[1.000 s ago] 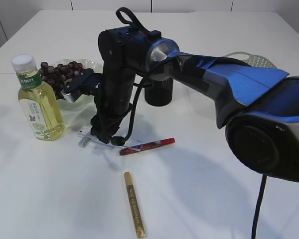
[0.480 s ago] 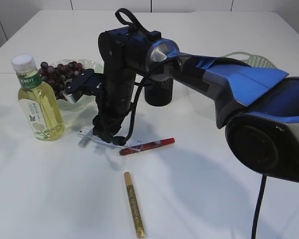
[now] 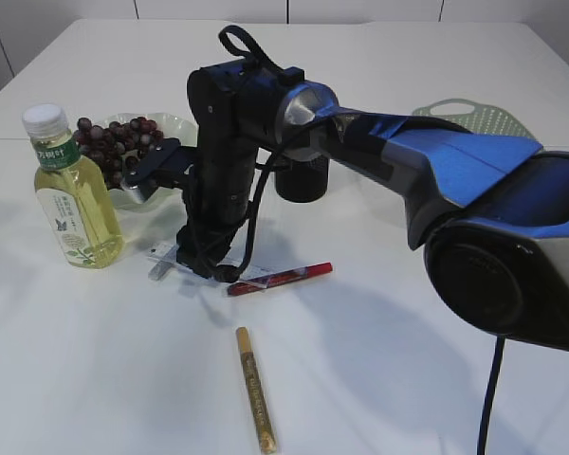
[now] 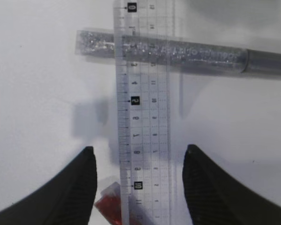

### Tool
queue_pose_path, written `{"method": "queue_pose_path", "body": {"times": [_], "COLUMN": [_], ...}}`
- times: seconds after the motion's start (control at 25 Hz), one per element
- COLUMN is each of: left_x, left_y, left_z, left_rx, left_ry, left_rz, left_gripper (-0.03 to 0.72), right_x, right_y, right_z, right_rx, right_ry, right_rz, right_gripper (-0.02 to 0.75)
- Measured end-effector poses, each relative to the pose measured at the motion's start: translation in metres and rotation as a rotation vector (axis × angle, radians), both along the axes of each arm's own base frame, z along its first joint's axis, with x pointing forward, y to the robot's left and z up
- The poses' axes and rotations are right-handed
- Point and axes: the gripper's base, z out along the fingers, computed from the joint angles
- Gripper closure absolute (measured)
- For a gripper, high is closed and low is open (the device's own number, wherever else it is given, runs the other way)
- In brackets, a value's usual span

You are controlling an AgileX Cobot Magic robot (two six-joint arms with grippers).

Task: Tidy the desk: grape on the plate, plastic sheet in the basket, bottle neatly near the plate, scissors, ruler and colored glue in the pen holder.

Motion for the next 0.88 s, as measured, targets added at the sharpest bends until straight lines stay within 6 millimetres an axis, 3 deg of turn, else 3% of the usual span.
{"method": "queue_pose_path", "body": {"times": [0.88], "left_x": [0.0000], "left_y": [0.0000], "left_z": [0.0000], "left_rx": [0.000], "left_ry": [0.000], "left_rz": [0.000], "left_gripper": [0.442], "right_x": [0.0007], "right_y": [-0.0003], "right_z": [-0.0093], "right_rx": [-0.014], "right_ry": [0.013], "right_rz": [-0.016], "right_gripper": [0.275]}}
